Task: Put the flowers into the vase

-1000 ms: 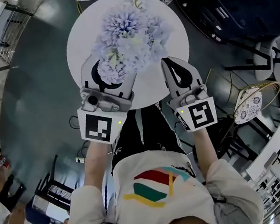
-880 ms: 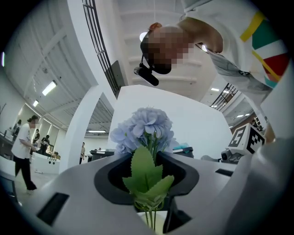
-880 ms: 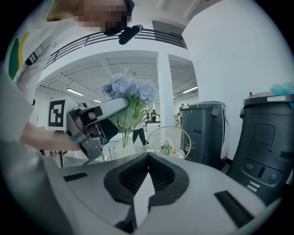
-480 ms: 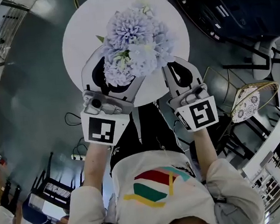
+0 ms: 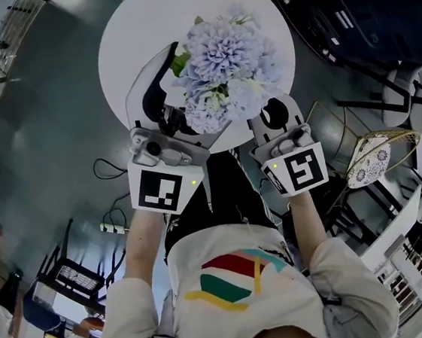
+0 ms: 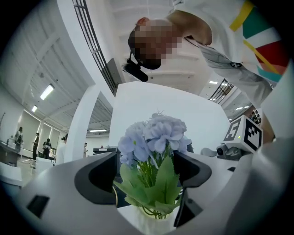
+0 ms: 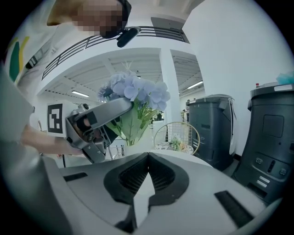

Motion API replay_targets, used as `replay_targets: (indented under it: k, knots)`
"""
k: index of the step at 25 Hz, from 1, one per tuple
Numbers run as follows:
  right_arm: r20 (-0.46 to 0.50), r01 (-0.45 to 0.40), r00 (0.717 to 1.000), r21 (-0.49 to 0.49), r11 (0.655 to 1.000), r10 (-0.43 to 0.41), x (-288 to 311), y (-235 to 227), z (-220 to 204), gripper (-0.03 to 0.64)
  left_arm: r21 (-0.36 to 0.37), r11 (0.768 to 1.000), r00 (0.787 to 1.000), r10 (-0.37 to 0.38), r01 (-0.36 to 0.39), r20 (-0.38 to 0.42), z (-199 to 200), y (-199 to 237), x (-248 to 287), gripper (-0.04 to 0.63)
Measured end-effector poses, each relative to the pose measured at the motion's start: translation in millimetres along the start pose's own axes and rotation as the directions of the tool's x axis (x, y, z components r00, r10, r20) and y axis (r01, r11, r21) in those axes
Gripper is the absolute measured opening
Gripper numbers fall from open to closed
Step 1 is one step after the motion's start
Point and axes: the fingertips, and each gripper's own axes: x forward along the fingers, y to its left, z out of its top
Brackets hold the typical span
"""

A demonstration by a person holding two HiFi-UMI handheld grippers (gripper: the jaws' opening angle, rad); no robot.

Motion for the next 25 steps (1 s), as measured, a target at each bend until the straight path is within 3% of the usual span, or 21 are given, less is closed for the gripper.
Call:
replay_targets:
  k: [7,10,12,25]
  knots:
    - [0.005,-0.008,1.0,-0.016,1.0,0.008,6,4,10,0.009,0.007,1.0,1.0,0.022,-0.022,-0.007,4,11,-7,0.384]
    - [0.013,-0.003,1.0,-0.021,1.0,0.003,6,4,16,0.009,0.013,1.0,1.0,0.02,-0.02,-0.024,5,12,-9,0.472]
    - [0.018,0.001,1.0,-0.021,1.0,-0.001,6,3,19,0.009,0.006,1.0,0.999,0.012,-0.012,-0.038,4,11,-9,0.494]
    - [0.059,0.012,0.998,-0.019,1.0,-0.01,-3,5,36,0.009,-0.008,0.999,0.993,0.035,-0.036,-0.113,3,10,-32,0.499]
